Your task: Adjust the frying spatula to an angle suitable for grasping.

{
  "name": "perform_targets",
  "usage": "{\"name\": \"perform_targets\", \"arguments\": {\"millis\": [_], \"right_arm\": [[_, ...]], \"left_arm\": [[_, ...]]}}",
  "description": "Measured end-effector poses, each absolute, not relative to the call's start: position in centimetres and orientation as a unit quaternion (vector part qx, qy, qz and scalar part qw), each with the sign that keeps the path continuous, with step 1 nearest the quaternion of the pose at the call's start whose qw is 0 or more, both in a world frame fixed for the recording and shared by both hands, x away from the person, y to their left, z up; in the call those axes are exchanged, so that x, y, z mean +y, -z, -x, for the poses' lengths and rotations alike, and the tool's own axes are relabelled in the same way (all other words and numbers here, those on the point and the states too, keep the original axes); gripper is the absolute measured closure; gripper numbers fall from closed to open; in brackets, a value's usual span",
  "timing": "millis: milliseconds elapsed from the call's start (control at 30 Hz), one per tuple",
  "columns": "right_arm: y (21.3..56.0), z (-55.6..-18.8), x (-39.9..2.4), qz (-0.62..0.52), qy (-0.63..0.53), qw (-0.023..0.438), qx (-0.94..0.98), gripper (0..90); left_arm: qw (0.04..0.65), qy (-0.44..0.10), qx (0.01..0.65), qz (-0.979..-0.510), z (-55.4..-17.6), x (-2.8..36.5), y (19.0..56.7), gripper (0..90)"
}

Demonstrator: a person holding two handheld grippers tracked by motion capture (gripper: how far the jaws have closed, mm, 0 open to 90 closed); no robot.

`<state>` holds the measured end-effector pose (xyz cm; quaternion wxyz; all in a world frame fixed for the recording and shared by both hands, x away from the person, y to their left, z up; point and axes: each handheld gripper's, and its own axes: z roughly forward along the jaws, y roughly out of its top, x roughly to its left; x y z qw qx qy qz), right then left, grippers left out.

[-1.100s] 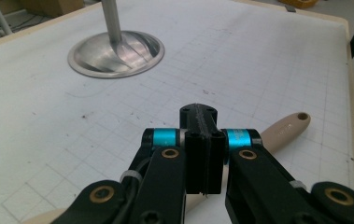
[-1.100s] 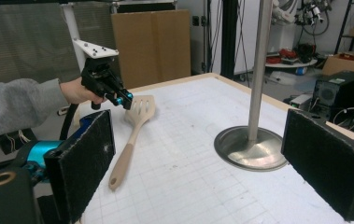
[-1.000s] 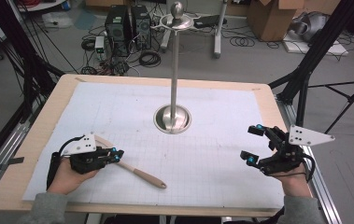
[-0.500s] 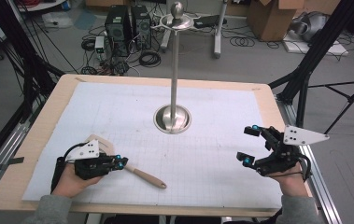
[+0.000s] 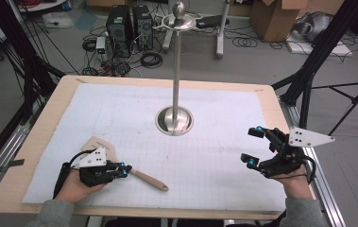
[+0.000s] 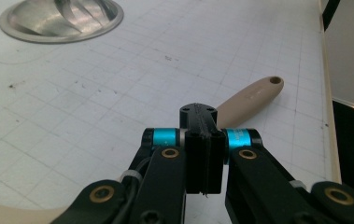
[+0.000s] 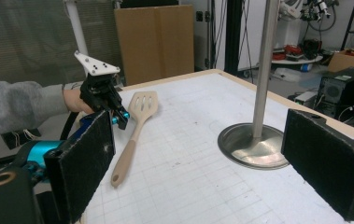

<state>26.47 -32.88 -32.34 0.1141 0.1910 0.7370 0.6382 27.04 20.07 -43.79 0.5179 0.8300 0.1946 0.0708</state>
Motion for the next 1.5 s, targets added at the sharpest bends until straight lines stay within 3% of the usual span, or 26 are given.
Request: {"name": "perform_targets", "arguments": {"millis": [633, 1500], "right_arm": [[32.3, -26.5, -32.9, -0.193, -0.640, 0.111, 0.735, 8.6], [32.3, -26.2, -33.0, -0.193, -0.640, 0.114, 0.735, 8.6]], "left_arm": [[0.466, -0.052, 0.191, -0.862, -27.1, 18.9, 44.4, 89.6], [0.450, -0.024, 0.193, -0.871, -27.6, 17.3, 45.0, 89.5]]}}
